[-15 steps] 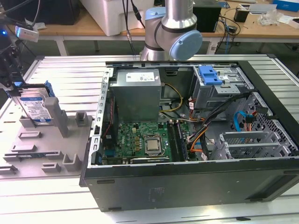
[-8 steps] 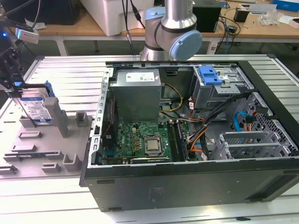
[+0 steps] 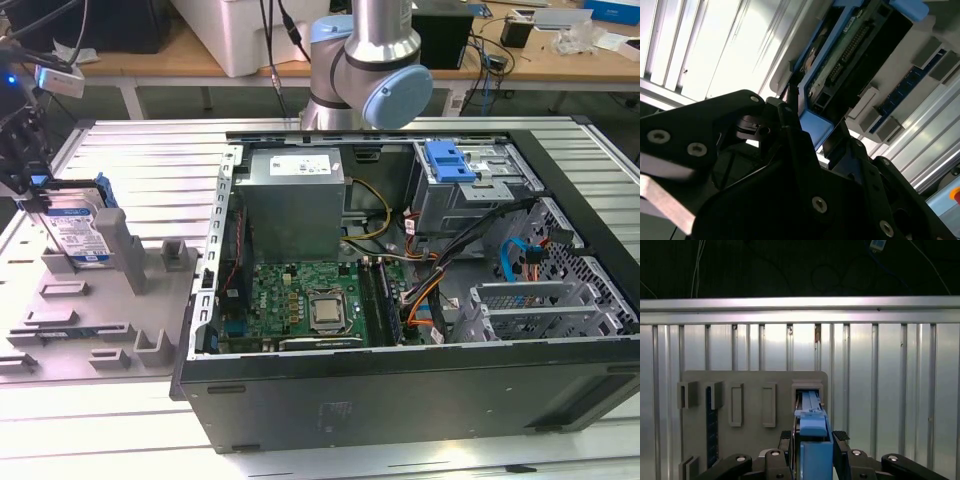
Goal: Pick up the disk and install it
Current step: 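Pick up the disk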
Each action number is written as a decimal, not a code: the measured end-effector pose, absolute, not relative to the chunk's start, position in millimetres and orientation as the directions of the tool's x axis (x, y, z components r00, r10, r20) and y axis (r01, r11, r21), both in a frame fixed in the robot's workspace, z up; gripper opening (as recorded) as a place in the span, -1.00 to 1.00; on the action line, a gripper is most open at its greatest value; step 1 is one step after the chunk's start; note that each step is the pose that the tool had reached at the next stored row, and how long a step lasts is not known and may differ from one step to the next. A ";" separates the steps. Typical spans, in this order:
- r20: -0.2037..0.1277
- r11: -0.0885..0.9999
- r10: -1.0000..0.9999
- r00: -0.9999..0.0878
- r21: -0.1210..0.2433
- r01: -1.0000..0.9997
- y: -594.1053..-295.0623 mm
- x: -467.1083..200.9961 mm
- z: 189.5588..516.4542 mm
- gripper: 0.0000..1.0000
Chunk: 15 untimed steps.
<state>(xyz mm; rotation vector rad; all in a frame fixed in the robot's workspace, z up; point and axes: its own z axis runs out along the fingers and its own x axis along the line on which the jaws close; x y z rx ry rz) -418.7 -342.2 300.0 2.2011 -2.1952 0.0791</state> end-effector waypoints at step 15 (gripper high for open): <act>0.059 -0.003 -0.998 0.002 -0.013 -1.000 -342.2 -418.7 295.9 -0.10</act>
